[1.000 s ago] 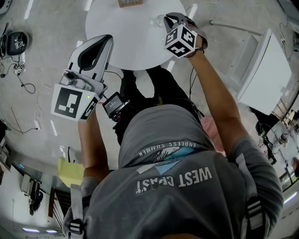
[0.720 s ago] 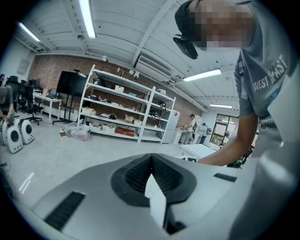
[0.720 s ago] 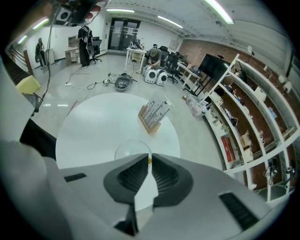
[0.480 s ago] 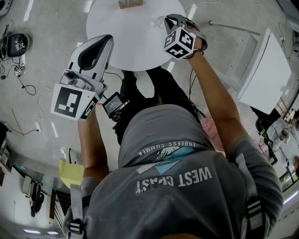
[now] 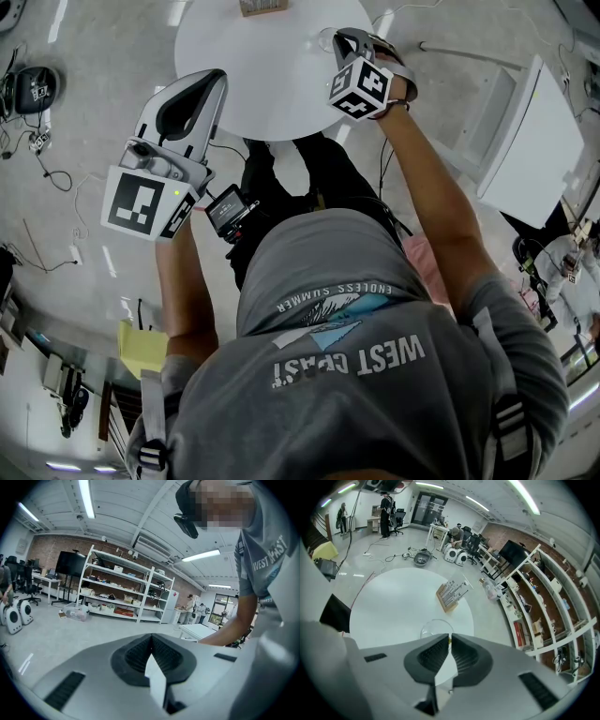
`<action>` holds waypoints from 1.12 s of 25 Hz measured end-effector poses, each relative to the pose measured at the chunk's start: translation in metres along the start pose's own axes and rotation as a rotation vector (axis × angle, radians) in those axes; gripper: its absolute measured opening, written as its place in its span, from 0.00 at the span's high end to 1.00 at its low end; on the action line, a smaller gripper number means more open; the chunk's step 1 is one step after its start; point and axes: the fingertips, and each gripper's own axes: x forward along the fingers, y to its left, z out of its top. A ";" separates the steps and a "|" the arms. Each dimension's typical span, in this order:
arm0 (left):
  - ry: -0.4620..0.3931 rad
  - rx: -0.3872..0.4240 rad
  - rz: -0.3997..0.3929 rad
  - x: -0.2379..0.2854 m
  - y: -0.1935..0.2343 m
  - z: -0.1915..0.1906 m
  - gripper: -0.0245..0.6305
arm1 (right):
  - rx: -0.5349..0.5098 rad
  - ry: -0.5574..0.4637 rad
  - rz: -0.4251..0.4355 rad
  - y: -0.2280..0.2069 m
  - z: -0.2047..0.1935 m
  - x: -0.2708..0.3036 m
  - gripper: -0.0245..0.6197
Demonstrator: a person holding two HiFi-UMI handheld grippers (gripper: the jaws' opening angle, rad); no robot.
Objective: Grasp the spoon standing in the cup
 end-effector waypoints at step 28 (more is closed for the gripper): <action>-0.033 0.065 -0.020 -0.031 -0.014 0.020 0.96 | 0.167 -0.072 -0.003 -0.007 0.016 -0.072 0.95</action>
